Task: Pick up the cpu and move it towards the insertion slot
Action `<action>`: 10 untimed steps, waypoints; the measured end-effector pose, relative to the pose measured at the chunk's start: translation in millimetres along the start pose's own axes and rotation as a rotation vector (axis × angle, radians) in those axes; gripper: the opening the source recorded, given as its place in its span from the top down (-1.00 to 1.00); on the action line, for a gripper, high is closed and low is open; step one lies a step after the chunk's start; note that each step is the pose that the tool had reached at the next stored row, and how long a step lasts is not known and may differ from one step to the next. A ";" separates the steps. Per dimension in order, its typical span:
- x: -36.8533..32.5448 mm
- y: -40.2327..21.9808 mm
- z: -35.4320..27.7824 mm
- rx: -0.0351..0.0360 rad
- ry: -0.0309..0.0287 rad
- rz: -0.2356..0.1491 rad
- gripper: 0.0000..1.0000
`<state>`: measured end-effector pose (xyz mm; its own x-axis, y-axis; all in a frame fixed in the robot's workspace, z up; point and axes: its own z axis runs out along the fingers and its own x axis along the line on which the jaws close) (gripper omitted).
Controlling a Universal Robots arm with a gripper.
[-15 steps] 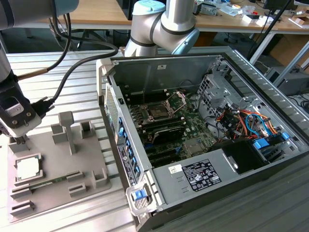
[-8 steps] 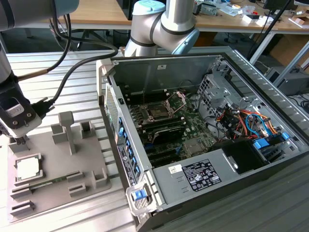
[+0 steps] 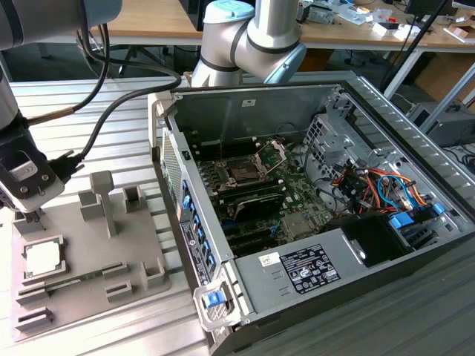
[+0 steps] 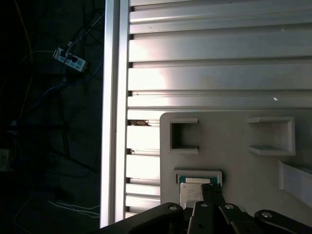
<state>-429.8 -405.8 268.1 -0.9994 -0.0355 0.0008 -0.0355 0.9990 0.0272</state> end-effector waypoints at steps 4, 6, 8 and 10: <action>0.0 0.0 0.9 0.0001 0.0000 0.000 0.79; 0.0 0.0 1.3 0.0001 0.0000 0.000 0.79; 0.0 -0.1 2.1 0.0000 -0.0001 0.000 0.79; 0.0 -0.1 2.5 0.0000 0.0000 0.000 0.79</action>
<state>-429.7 -405.8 265.6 -0.9994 -0.0355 0.0008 -0.0355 0.9990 0.0272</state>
